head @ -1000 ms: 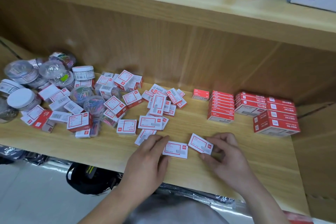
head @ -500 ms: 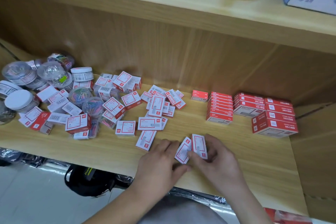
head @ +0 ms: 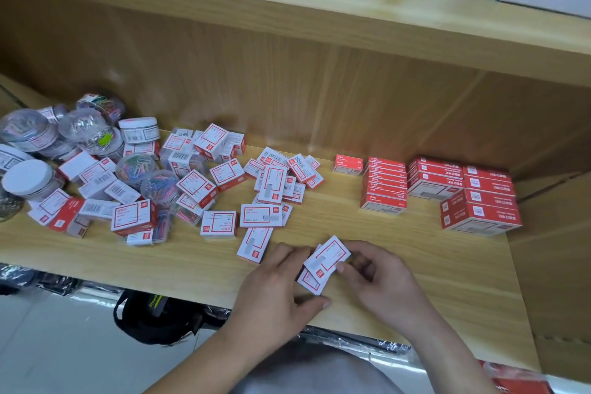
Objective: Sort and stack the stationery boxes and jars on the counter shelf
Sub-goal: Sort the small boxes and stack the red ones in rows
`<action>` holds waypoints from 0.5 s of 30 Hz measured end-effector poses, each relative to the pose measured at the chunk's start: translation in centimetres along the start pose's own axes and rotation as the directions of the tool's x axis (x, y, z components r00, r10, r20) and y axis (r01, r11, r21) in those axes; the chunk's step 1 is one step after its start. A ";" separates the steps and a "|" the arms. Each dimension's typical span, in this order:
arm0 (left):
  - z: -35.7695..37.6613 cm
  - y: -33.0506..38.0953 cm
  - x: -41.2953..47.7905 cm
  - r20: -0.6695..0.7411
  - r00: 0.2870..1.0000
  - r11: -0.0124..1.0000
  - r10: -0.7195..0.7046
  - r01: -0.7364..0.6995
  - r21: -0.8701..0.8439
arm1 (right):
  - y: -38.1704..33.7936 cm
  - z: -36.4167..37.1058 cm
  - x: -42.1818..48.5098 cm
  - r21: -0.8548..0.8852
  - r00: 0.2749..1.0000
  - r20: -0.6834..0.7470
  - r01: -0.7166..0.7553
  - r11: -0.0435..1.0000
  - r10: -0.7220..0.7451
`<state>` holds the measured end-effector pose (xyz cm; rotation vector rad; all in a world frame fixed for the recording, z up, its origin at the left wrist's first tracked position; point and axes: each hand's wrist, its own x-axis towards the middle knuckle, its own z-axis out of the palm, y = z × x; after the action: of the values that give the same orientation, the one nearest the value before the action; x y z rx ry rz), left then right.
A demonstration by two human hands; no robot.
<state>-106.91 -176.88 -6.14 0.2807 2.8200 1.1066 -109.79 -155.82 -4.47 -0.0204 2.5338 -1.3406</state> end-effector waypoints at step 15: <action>0.6 -2.0 -0.2 -0.060 0.995 0.918 -0.077 0.048 -0.394 | -1.8 -1.8 -0.4 0.412 0.993 -0.106 -0.002 0.911 0.050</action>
<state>-106.88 -177.96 -7.97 0.1141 2.5610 1.6579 -110.05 -155.35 -2.01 0.1781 2.2726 -1.8857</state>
